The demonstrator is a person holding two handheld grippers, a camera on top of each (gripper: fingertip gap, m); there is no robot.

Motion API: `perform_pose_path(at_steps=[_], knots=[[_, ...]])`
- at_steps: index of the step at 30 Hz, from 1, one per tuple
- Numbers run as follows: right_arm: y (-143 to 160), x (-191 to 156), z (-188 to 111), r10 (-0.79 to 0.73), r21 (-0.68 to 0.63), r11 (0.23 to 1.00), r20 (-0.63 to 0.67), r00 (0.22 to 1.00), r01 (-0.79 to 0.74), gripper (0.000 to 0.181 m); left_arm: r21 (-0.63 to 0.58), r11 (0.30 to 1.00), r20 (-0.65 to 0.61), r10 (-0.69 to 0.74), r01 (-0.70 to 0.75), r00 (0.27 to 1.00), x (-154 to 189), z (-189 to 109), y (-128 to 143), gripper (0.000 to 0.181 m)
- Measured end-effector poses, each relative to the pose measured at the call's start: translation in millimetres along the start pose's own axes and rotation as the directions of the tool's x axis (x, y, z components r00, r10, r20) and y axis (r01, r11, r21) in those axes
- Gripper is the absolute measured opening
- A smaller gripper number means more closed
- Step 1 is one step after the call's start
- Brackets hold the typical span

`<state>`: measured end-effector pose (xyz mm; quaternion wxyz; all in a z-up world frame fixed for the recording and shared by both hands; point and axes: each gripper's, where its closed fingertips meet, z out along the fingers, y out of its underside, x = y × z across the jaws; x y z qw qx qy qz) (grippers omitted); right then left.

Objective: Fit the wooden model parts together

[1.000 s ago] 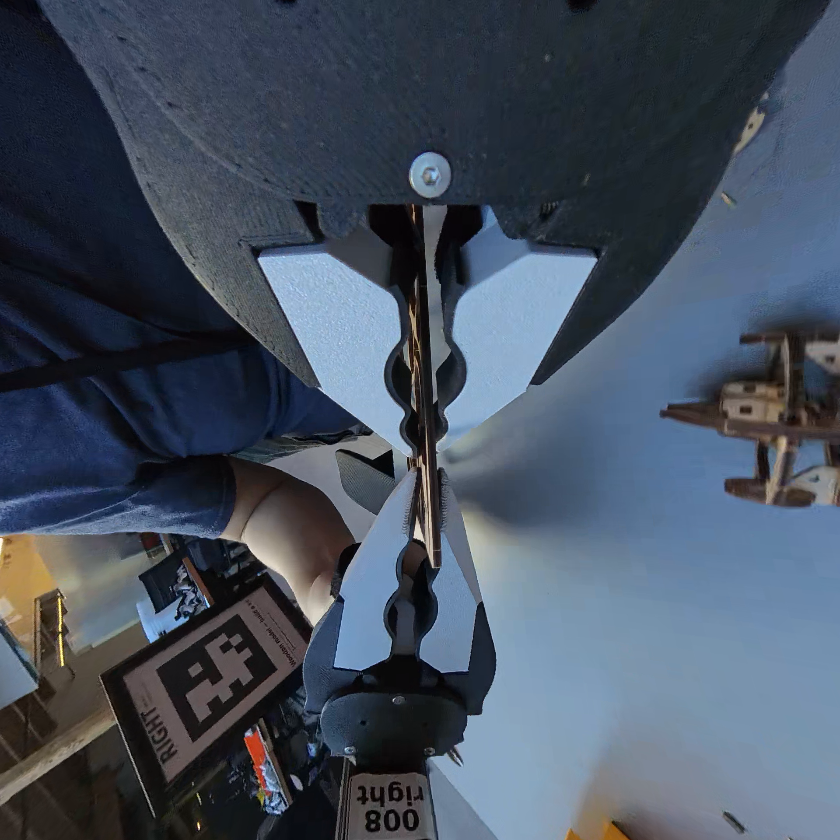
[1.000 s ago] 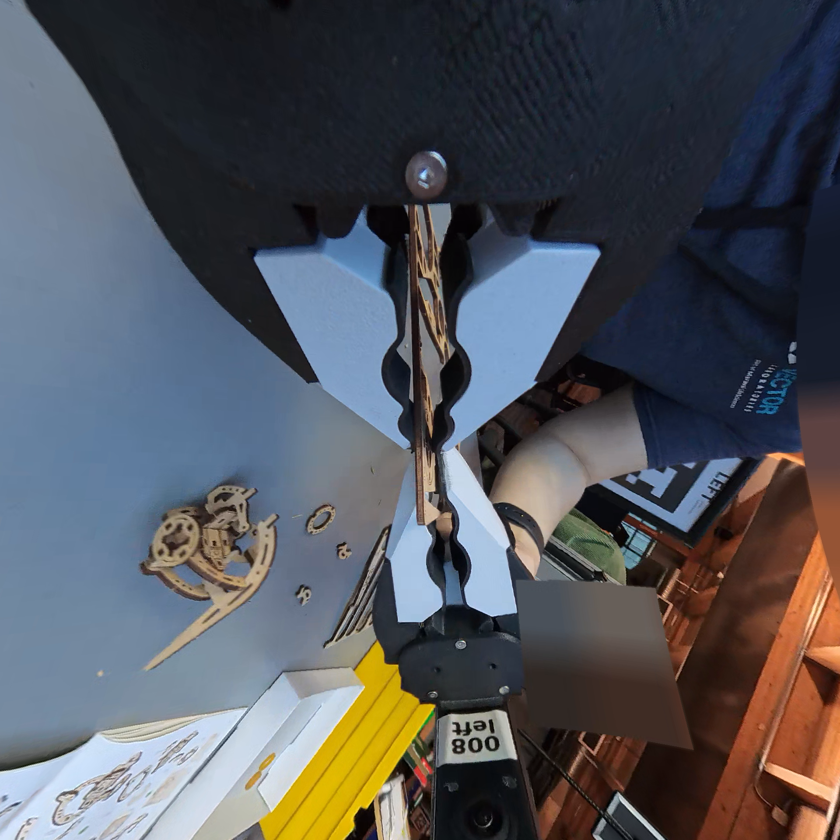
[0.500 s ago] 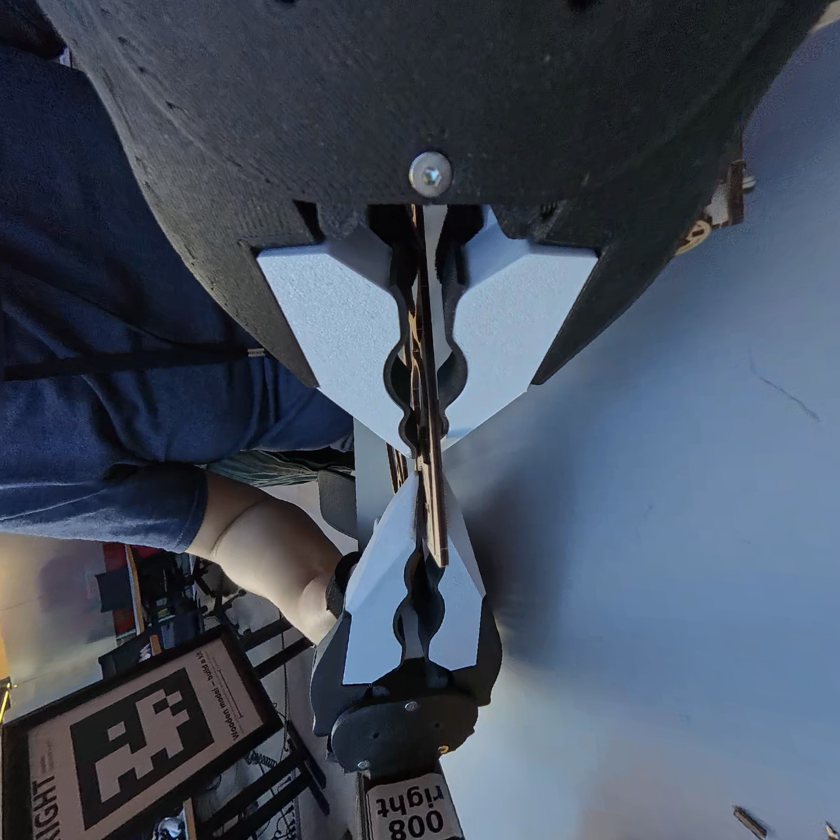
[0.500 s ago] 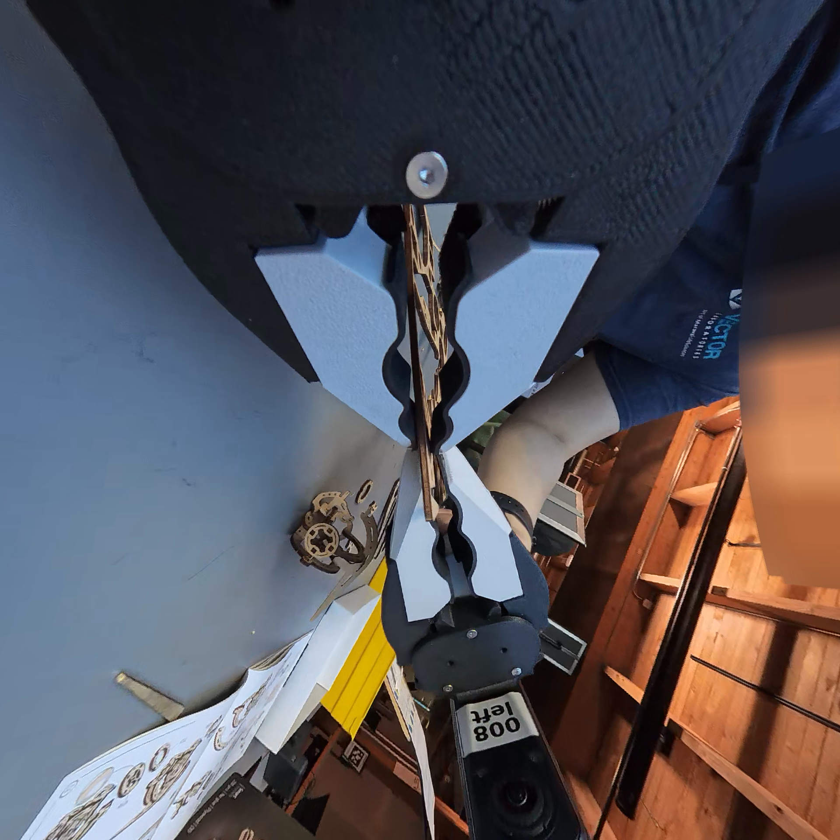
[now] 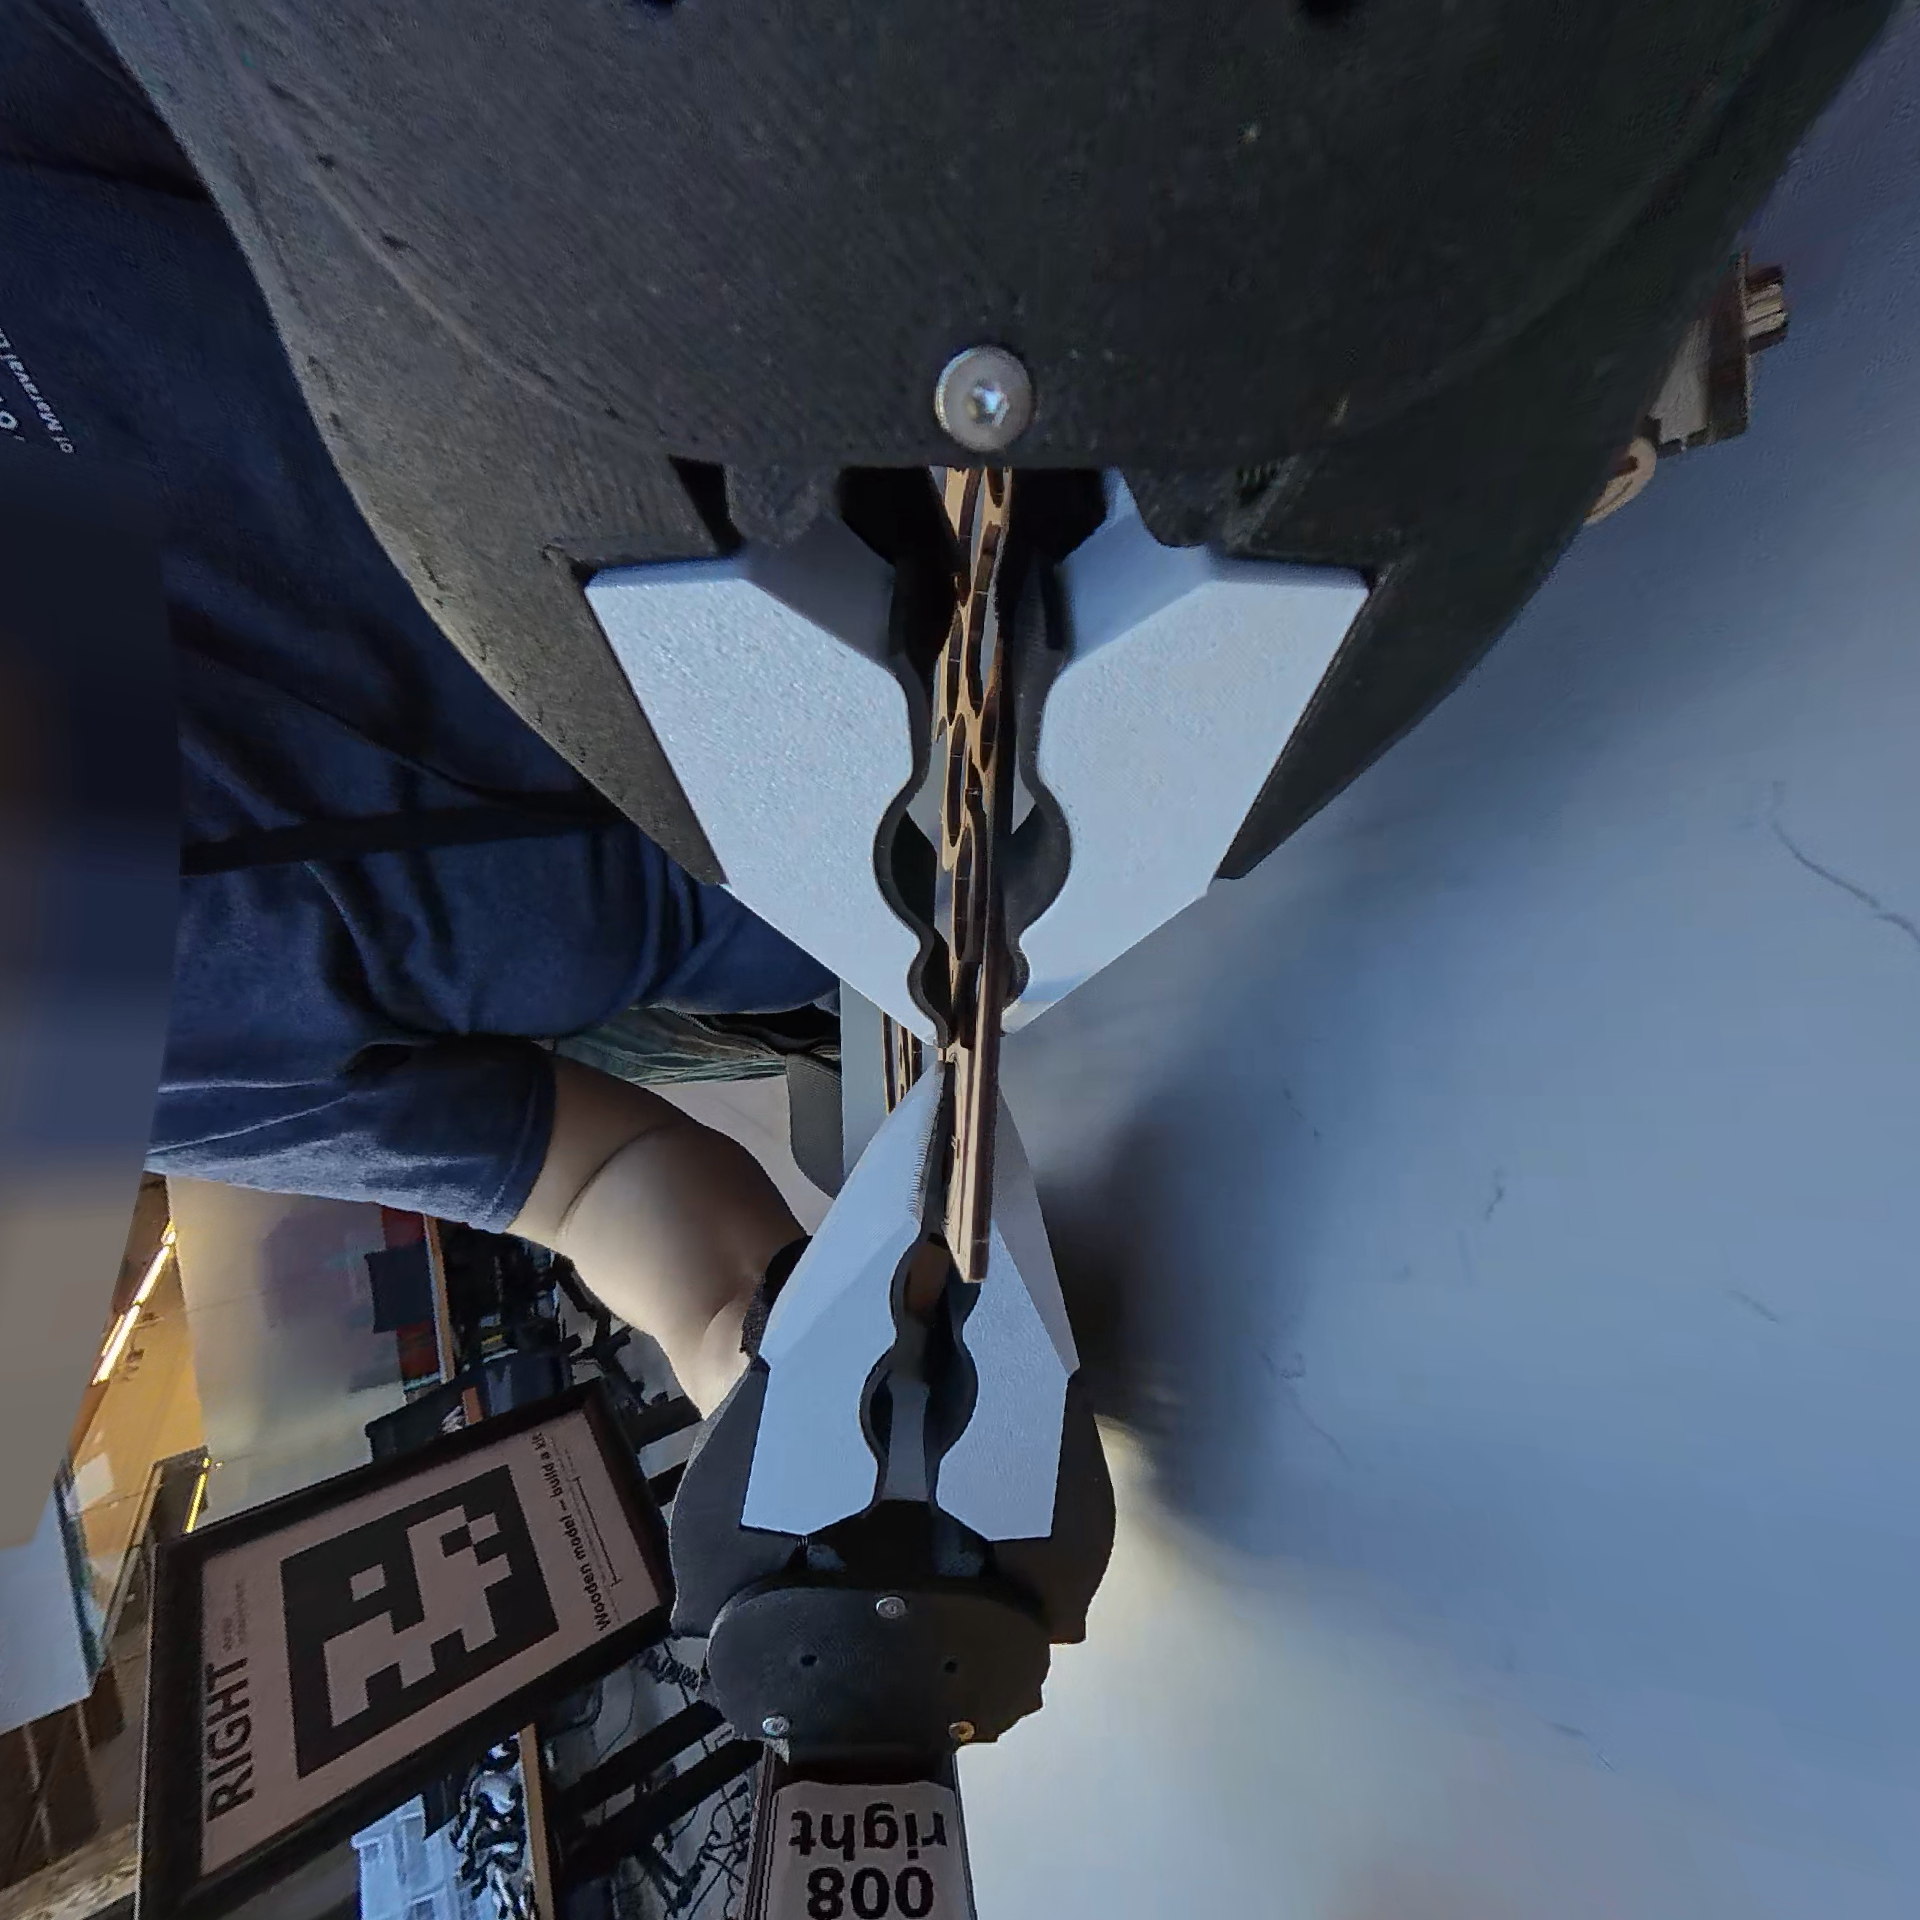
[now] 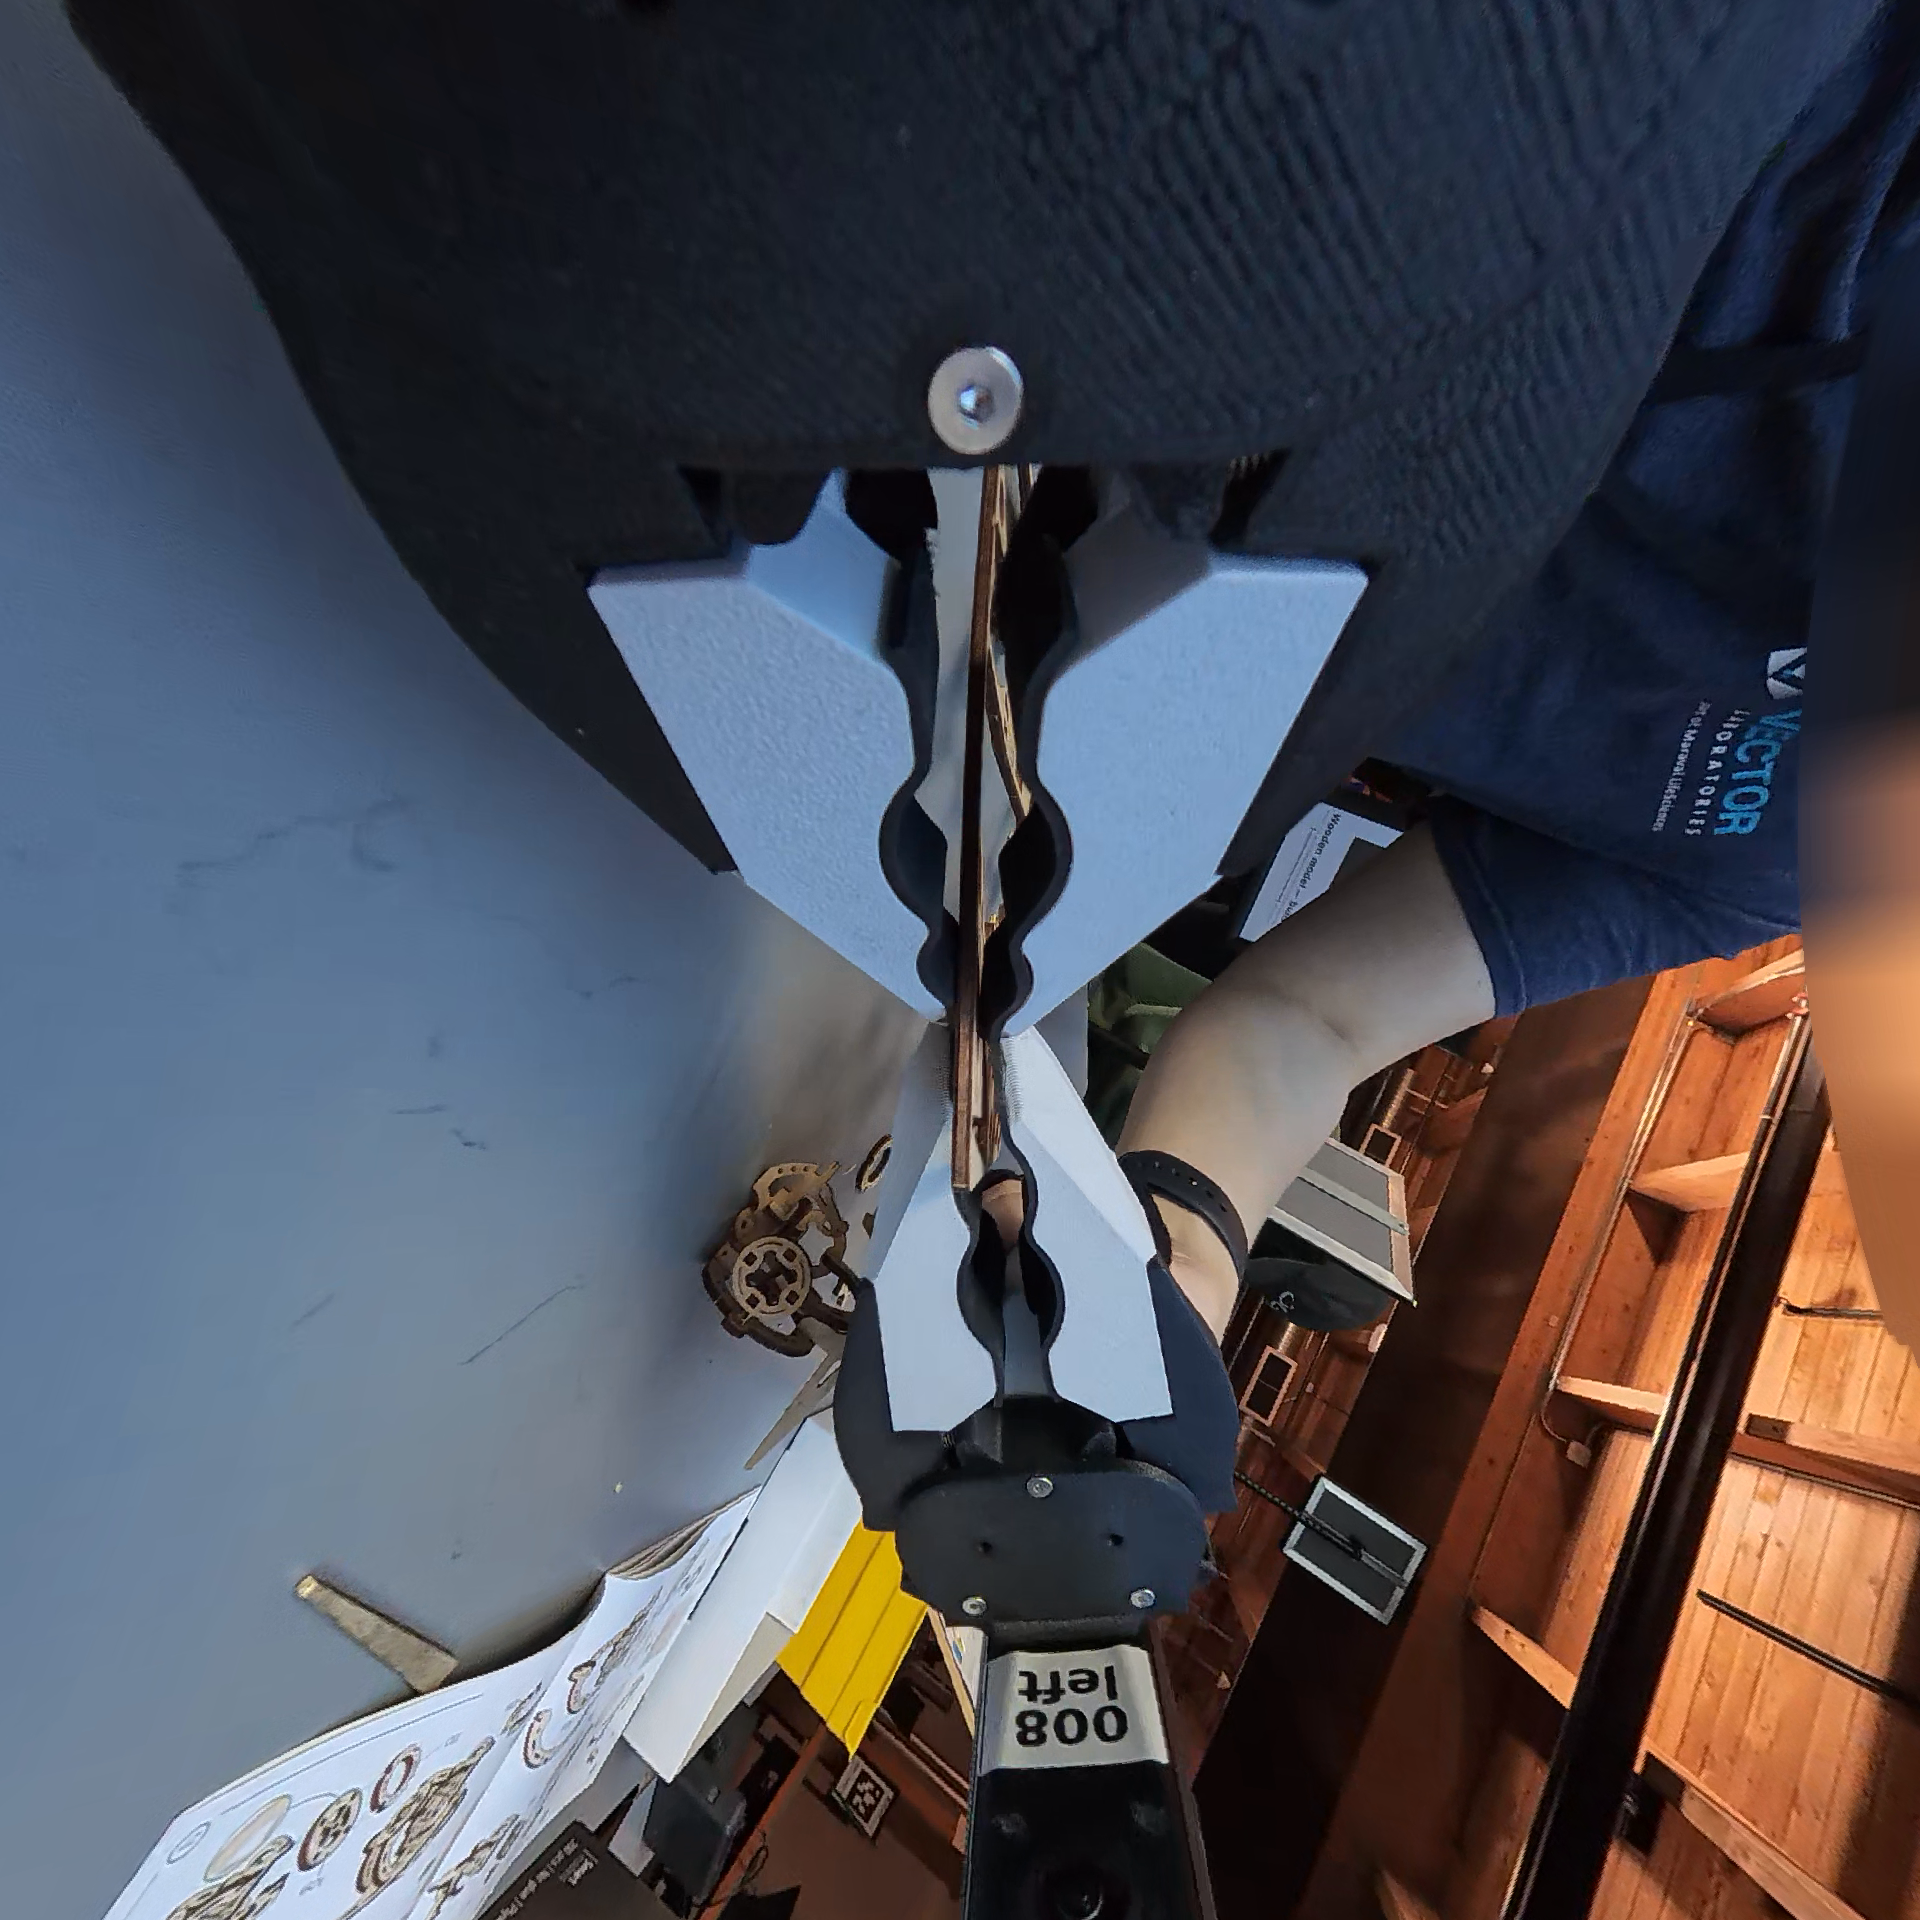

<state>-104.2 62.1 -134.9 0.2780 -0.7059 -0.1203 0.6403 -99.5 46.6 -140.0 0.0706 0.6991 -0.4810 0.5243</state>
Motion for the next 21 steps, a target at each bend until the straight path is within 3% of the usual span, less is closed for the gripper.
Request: perform_pose_path(at_steps=[21], knots=[[15, 14, 8, 0.003, -0.106, 0.994, -0.1, 0.995, -0.014, 0.003, 0.056, 0.996, 0.074, -0.071, 0.066, 0.995, -11, 5, 16, 0.001]])
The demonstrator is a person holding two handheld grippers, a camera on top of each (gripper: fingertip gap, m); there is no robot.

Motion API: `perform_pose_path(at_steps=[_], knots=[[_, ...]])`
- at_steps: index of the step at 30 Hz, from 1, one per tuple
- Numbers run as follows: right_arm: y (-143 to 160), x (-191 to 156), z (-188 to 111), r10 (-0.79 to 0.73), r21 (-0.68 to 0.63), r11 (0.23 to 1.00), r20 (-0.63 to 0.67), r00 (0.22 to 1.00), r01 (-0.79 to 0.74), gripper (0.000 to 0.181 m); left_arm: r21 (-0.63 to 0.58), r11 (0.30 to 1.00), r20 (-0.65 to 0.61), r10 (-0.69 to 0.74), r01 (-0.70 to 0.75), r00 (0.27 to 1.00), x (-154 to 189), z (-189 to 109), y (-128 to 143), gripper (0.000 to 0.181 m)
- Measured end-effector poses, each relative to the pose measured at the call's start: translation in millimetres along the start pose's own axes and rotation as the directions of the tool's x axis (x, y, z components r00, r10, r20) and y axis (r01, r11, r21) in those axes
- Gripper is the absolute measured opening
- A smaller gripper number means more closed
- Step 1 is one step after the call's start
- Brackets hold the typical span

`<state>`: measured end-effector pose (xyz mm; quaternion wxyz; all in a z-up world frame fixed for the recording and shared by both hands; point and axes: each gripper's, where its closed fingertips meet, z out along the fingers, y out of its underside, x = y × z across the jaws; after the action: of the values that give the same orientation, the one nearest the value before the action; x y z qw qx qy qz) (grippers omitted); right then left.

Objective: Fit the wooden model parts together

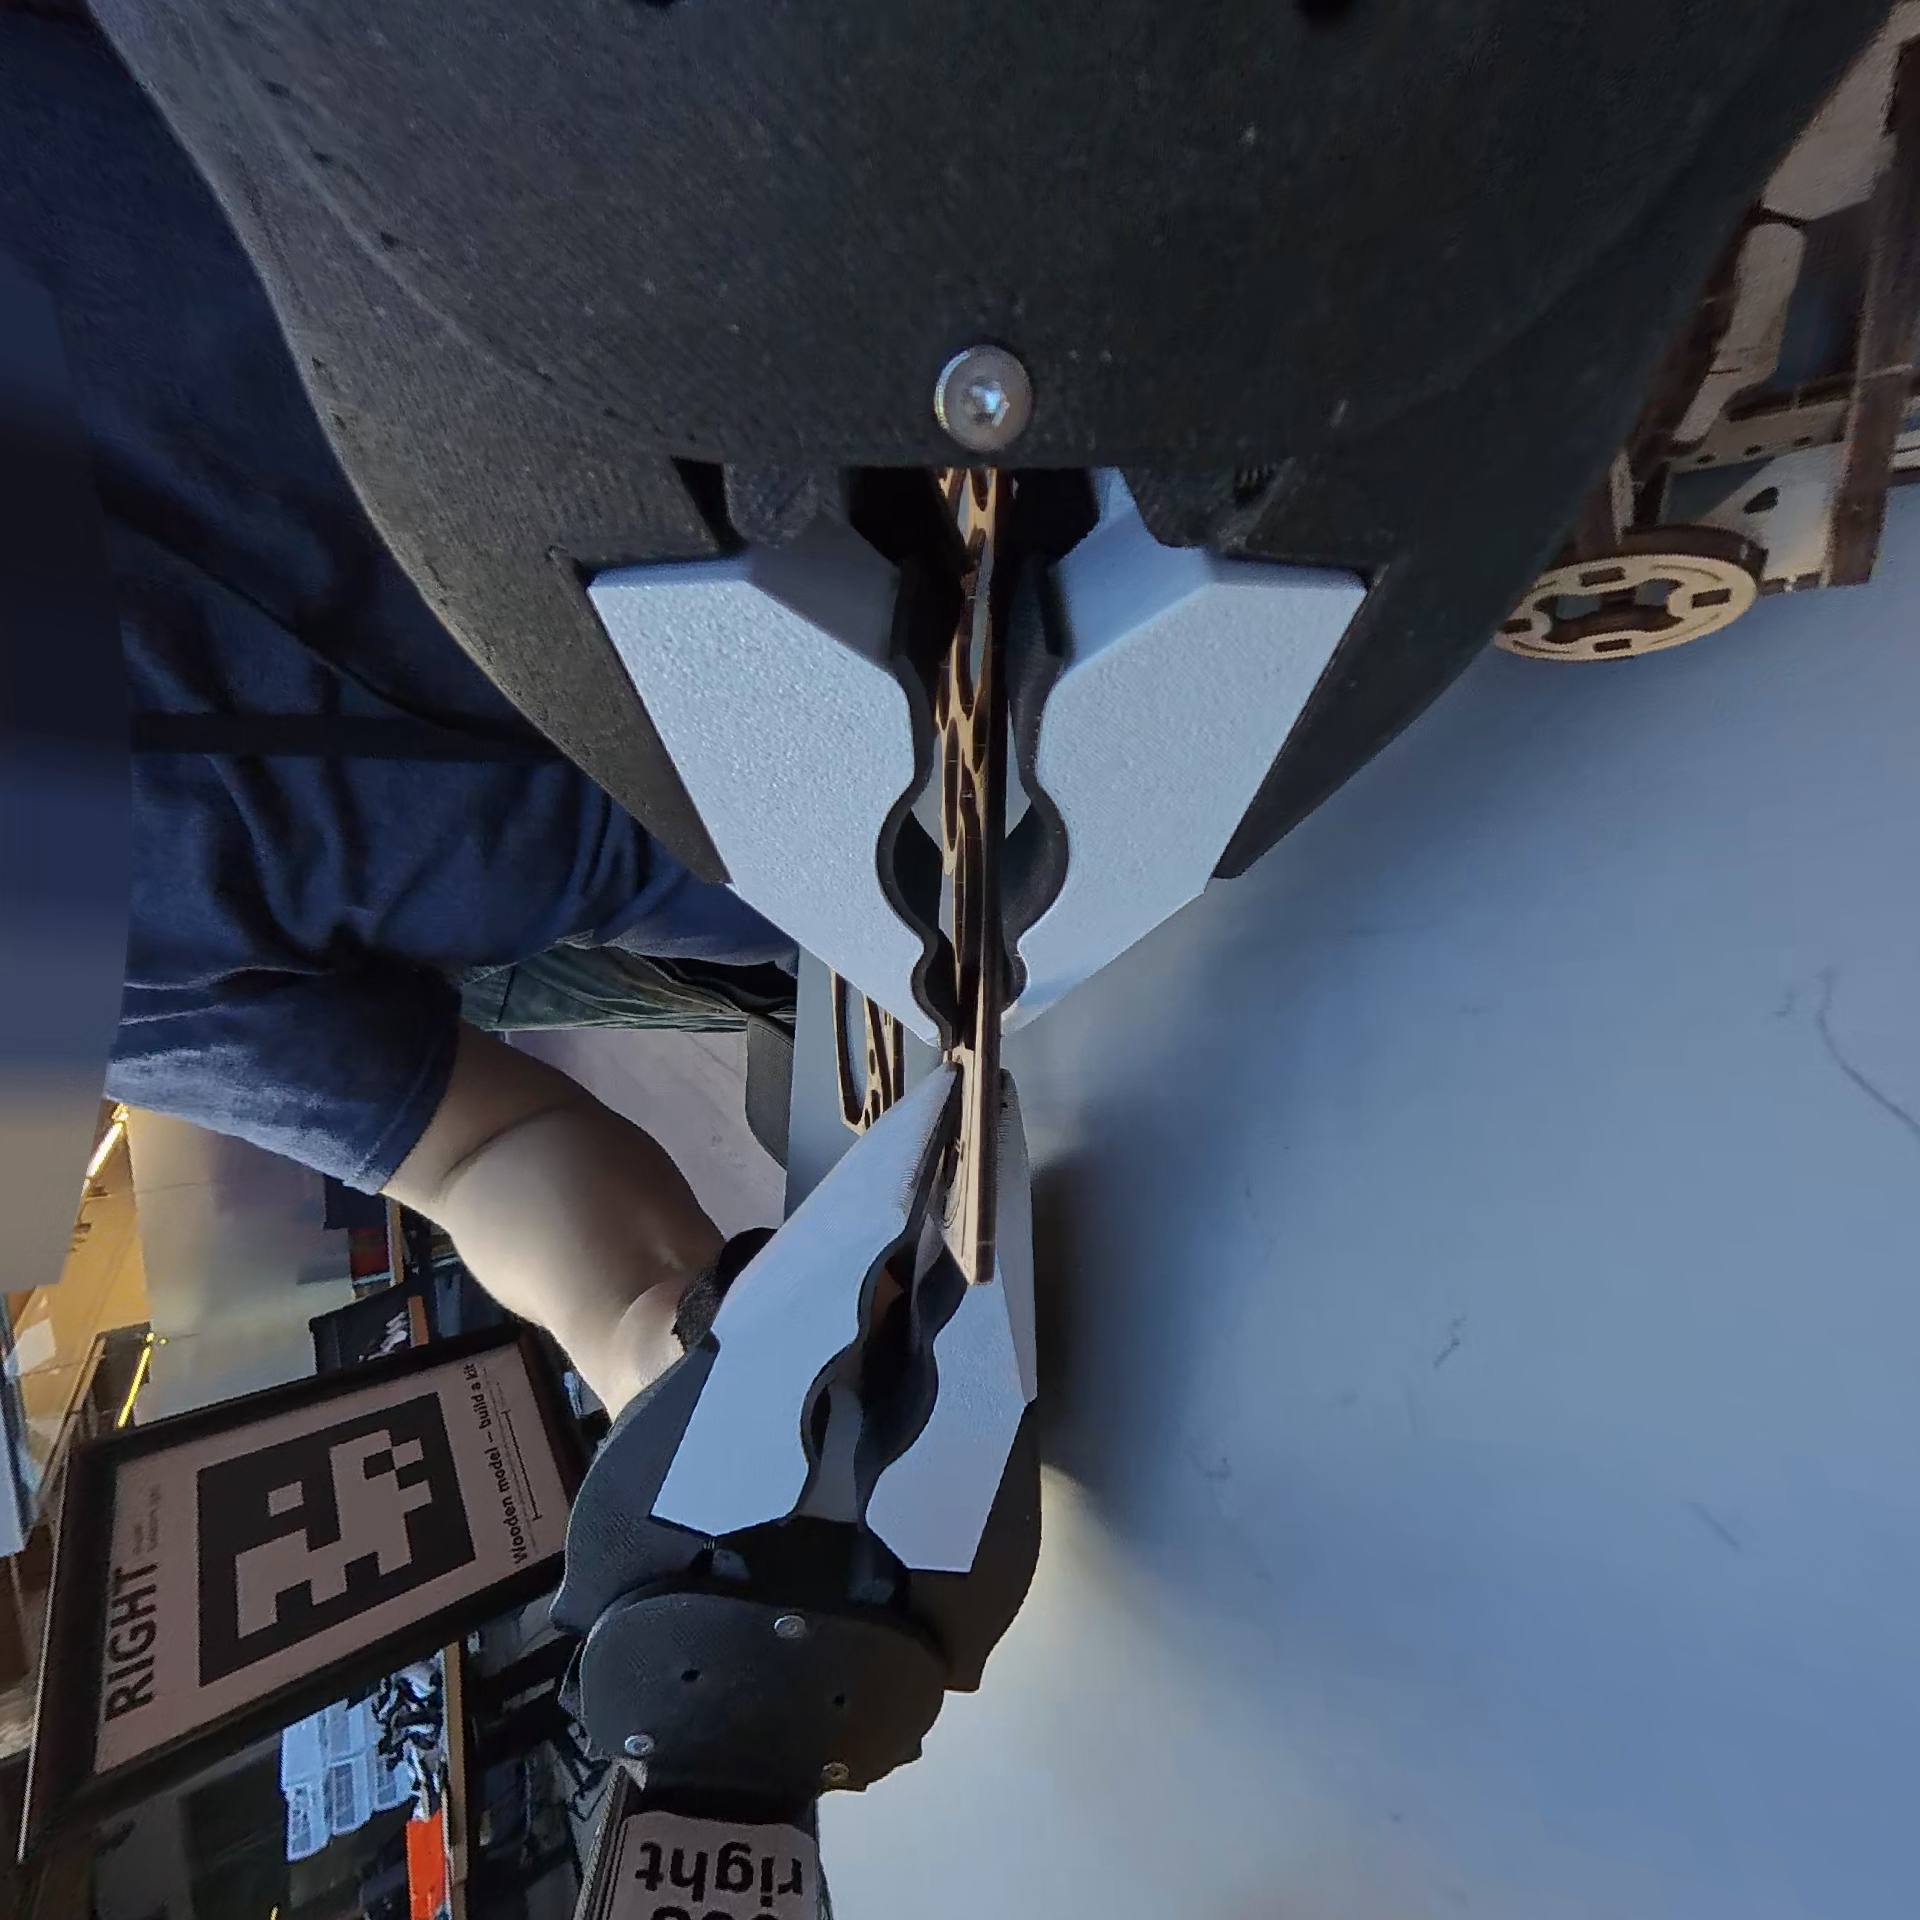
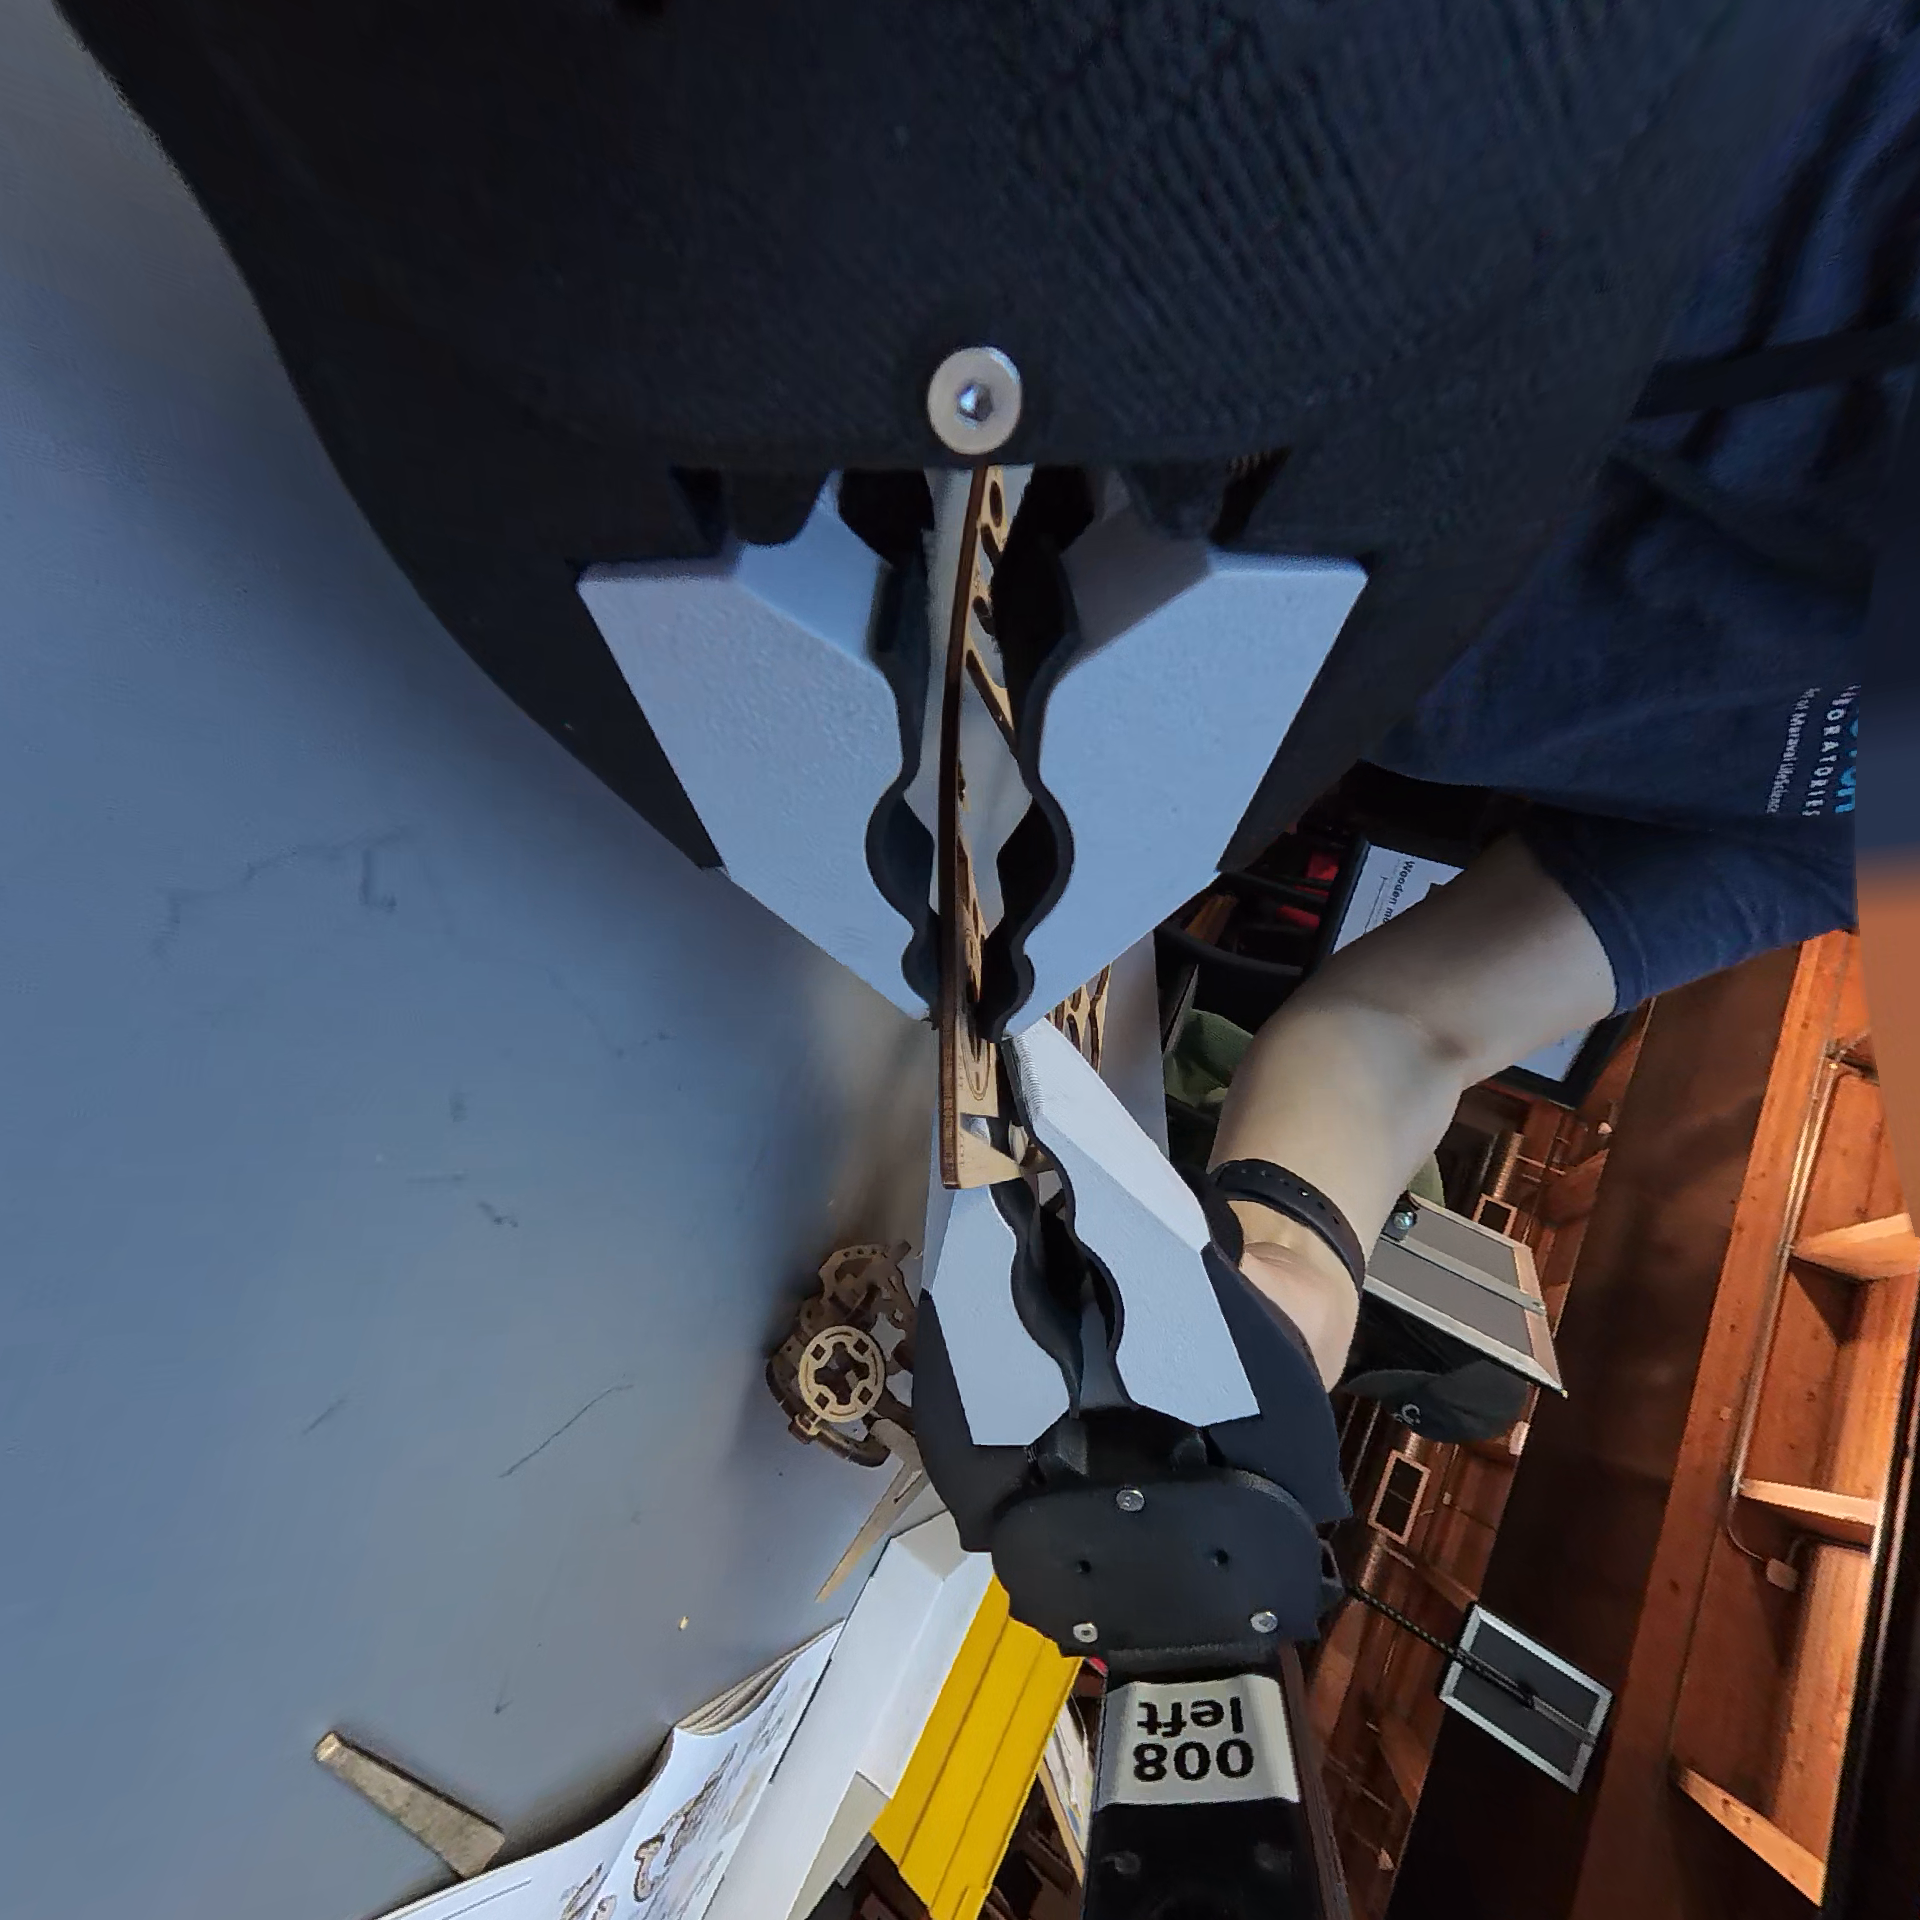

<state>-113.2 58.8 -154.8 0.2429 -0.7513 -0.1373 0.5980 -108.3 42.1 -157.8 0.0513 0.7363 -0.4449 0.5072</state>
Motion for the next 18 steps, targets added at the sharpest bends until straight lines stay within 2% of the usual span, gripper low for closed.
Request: perform_pose_path(at_steps=[6, 18], knots=[[-5, 3, -1, -0.026, 0.026, 0.999, -0.028, 0.999, 0.027, 0.011, -0.013, 1.0, 0.034, 0.008, -0.008, 0.999, 1, -4, -3, 0.001], [-10, 4, -4, 0.03, 0.048, 0.998, 0.005, 1.0, -0.031, 0.01, -0.039, 0.999, 0.045, 0.032, -0.03, 0.998, -1, -1, -5, 0.001]])
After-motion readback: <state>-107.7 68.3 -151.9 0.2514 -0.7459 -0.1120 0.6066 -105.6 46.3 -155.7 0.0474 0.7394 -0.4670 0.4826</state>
